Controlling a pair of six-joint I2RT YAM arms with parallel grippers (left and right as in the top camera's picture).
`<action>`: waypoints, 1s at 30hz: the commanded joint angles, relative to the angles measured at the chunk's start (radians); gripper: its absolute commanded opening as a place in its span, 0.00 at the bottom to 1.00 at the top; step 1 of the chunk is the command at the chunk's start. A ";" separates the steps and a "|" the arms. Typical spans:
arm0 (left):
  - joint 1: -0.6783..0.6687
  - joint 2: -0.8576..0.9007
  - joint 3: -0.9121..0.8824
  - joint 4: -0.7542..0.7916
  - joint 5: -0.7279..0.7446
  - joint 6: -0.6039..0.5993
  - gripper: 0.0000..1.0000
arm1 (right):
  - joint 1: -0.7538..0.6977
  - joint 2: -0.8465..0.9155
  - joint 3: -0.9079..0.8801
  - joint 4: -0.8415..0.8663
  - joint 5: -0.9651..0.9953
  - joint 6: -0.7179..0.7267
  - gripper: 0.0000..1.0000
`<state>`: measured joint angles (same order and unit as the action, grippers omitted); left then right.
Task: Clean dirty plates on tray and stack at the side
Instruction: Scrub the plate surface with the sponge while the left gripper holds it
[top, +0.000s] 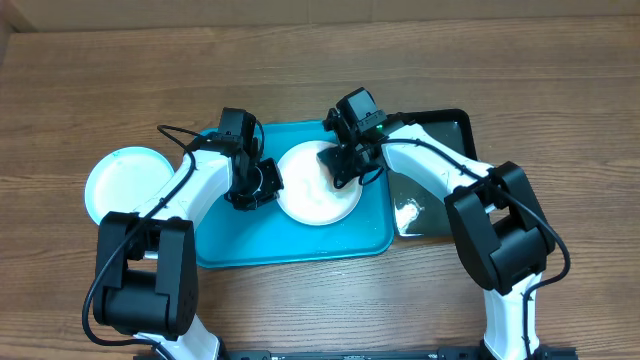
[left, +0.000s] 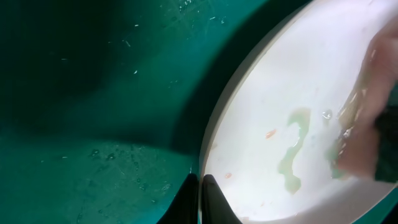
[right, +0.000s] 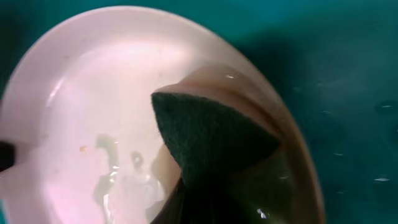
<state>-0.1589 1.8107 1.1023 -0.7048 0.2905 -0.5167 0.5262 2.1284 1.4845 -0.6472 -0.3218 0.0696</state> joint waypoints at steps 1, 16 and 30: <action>0.000 -0.006 0.013 0.008 0.013 0.023 0.04 | 0.019 0.049 -0.008 -0.013 -0.243 0.013 0.04; 0.000 -0.006 0.013 0.010 0.013 0.024 0.04 | 0.014 -0.007 0.079 -0.022 -0.371 0.010 0.04; 0.000 -0.006 0.013 0.010 0.013 0.024 0.04 | -0.024 -0.019 0.064 -0.101 -0.002 -0.048 0.04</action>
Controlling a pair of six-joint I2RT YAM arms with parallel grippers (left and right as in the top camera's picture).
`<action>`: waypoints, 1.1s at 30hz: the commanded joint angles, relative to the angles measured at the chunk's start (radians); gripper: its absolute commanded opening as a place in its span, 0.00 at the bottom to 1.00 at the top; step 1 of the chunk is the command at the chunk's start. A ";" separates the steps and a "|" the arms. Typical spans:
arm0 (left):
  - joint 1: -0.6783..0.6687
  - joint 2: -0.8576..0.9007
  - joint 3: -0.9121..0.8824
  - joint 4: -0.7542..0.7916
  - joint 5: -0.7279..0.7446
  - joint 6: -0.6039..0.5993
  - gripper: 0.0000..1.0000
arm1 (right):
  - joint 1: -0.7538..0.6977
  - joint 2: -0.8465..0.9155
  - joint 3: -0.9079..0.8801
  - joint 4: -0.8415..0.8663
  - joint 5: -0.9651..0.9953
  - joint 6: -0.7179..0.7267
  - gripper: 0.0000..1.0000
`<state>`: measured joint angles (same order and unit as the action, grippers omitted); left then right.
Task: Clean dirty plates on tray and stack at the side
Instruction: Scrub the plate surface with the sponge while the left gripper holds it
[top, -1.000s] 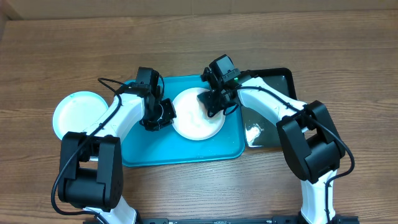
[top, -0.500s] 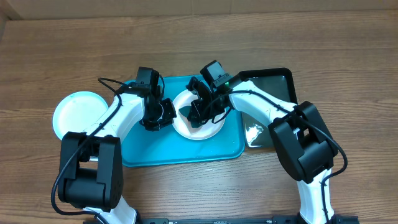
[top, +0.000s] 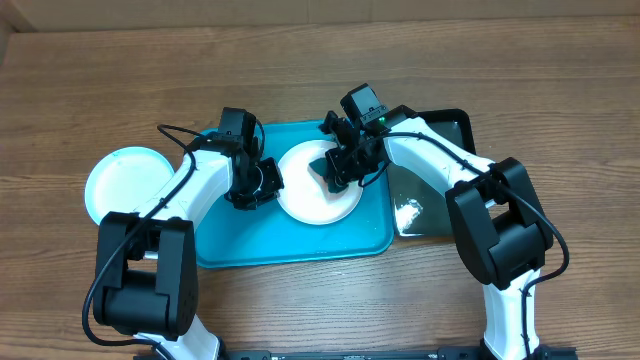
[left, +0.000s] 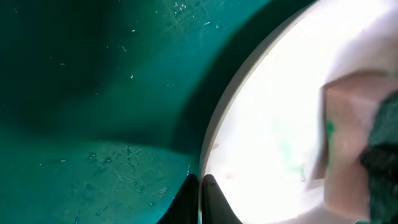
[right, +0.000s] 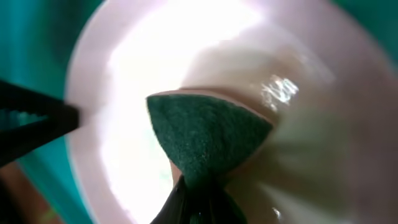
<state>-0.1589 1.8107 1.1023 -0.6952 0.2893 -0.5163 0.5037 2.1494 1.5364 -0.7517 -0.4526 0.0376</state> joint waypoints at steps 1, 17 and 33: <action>0.000 -0.006 0.013 0.000 0.014 0.023 0.04 | -0.002 -0.040 0.006 0.004 0.145 -0.016 0.04; 0.000 -0.006 0.013 0.001 0.014 0.023 0.04 | 0.036 -0.040 -0.138 0.081 -0.136 0.022 0.04; 0.000 -0.006 0.013 -0.008 0.014 0.039 0.04 | -0.031 -0.097 -0.024 0.146 -0.335 0.060 0.04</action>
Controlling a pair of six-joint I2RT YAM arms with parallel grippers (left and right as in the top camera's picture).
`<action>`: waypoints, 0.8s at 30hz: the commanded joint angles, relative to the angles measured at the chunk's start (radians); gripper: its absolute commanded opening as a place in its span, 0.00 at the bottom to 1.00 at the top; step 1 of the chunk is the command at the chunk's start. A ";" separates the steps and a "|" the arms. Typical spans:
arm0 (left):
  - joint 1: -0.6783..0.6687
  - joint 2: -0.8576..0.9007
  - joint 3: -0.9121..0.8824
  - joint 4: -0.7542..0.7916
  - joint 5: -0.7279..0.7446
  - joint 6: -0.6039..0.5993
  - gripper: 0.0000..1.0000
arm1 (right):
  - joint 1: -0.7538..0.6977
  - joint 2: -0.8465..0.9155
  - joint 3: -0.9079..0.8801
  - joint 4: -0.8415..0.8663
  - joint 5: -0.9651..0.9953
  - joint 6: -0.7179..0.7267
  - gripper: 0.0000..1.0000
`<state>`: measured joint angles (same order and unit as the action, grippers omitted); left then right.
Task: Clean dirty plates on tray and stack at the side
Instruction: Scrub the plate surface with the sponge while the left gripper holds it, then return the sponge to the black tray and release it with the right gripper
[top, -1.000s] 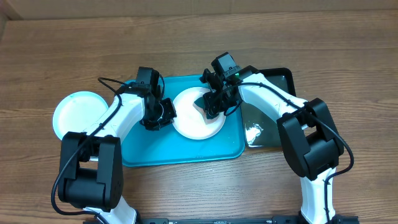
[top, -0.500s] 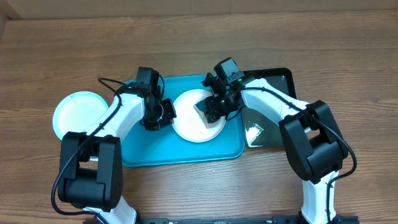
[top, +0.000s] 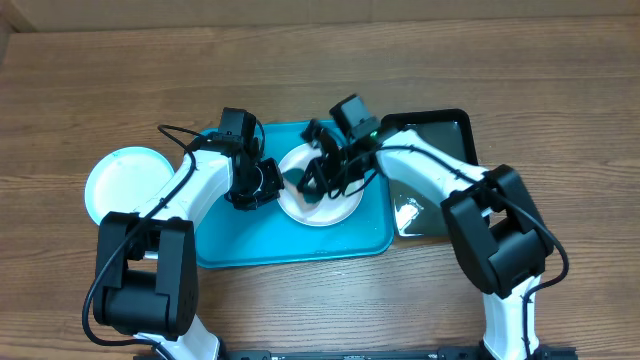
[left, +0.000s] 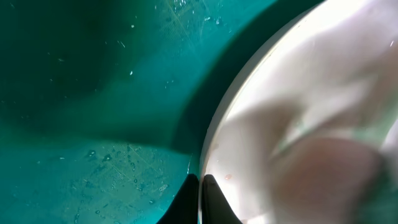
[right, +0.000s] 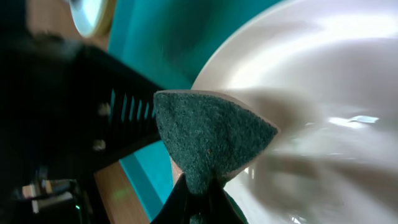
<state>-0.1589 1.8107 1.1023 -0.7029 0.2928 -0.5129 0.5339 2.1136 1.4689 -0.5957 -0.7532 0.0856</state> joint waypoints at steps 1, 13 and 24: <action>0.000 -0.006 0.013 0.000 0.011 0.039 0.04 | -0.077 -0.074 0.043 -0.021 -0.034 0.011 0.04; 0.000 -0.006 0.013 0.001 -0.015 0.042 0.05 | -0.334 -0.204 0.039 -0.352 0.293 -0.072 0.04; 0.000 -0.006 0.013 0.017 -0.015 0.038 0.05 | -0.357 -0.204 -0.098 -0.367 0.740 -0.060 0.04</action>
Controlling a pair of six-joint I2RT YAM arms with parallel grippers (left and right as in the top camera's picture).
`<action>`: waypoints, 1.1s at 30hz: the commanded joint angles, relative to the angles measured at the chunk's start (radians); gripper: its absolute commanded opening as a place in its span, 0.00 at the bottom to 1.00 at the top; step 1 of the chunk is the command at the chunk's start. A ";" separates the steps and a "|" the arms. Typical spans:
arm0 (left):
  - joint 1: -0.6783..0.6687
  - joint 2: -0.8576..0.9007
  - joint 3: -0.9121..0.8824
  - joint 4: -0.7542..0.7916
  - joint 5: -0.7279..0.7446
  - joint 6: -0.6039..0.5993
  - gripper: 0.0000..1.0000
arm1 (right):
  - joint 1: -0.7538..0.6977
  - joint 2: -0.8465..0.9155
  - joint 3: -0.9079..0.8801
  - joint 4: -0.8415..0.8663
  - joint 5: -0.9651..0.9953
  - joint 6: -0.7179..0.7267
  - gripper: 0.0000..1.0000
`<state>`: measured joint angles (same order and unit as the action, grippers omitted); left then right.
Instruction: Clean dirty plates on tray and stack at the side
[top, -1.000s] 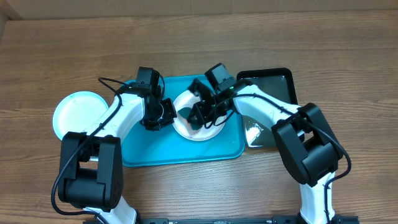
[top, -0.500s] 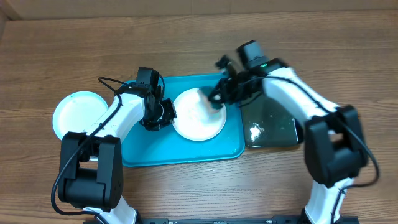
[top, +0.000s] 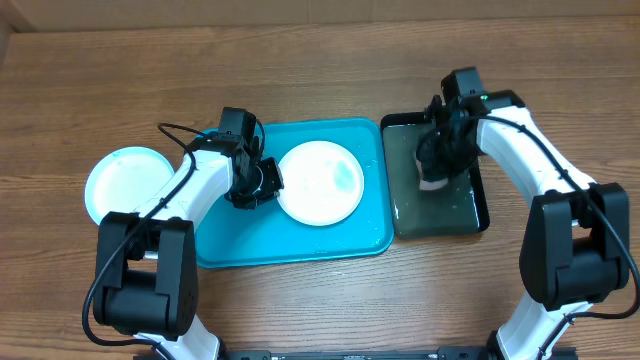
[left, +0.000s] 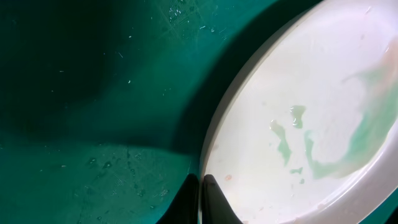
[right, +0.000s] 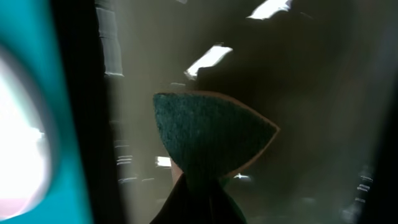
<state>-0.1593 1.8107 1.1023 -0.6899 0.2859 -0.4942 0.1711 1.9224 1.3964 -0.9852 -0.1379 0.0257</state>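
A white plate (top: 320, 182) with green smears lies on the teal tray (top: 290, 240). Its left rim (left: 214, 134) is pinched by my left gripper (top: 258, 184), which is shut on it; the fingertips (left: 201, 182) meet at the rim. Over the black water basin (top: 475, 215) my right gripper (top: 437, 165) is shut on a green-faced sponge (right: 211, 134). A second white plate (top: 125, 183) sits on the table left of the tray.
The black basin stands right beside the tray's right edge and holds water with reflections (right: 211, 59). Wooden table (top: 320, 70) lies all around. A cable (top: 185, 138) loops off my left arm.
My right gripper with the sponge has gone from the plate's left part to the black basin on the right. The plate now shows uncovered with green smears. My left gripper still pinches the rim.
My left gripper pinched the plate's left rim throughout. My right gripper held the sponge on the plate's upper right, then near its middle, then at its left side by the other gripper. Now the sponge is over the water basin.
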 joint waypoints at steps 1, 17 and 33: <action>0.001 -0.006 0.013 0.007 -0.008 0.019 0.05 | 0.005 -0.013 -0.034 0.035 0.125 0.000 0.04; 0.001 -0.006 0.013 0.013 -0.007 0.019 0.05 | 0.005 -0.013 -0.048 0.068 0.117 0.014 0.47; -0.040 -0.004 0.000 -0.002 -0.080 0.019 0.17 | -0.247 -0.014 0.198 -0.025 0.084 0.106 0.61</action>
<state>-0.1673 1.8107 1.1023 -0.6899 0.2657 -0.4904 0.0120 1.9232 1.5879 -1.0058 -0.0544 0.0990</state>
